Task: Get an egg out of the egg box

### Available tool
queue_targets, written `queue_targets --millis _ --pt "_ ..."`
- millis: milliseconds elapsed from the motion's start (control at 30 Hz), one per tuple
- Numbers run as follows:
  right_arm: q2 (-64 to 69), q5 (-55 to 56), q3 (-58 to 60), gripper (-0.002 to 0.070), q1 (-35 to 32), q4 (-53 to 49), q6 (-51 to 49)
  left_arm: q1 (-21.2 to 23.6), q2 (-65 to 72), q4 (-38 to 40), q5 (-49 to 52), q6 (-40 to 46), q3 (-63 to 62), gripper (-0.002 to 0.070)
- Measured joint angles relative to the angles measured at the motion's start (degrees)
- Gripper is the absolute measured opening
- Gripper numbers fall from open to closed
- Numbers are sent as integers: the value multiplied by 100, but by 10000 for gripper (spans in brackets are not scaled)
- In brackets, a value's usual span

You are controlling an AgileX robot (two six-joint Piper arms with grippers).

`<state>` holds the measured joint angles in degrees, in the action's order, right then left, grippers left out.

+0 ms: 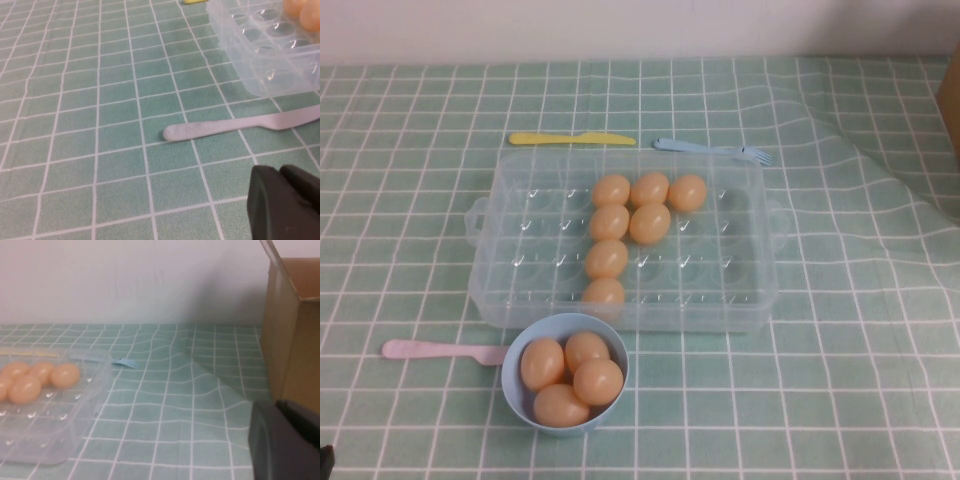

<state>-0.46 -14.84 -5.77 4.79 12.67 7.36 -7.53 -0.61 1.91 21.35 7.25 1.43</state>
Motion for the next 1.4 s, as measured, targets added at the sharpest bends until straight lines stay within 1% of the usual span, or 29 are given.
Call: queue_targets --millis 133,267,433,833,1033,1400 --pt "0 272 349 -17 0 19 0 0 0 0 0 0 0 -1" --pt "0 316 481 -17 0 10 0 0 0 0 0 0 0 0" --pt "0 328 490 -17 0 -397 0 0 0 0 0 0 0 0" --pt "0 -185 728 -17 0 -532 5 0 0 0 0 0 0 0" --pt "0 -704 728 -17 0 -520 5 0 0 0 0 0 0 0" --pt "0 -750 728 -17 0 -468 5 0 0 0 0 0 0 0"
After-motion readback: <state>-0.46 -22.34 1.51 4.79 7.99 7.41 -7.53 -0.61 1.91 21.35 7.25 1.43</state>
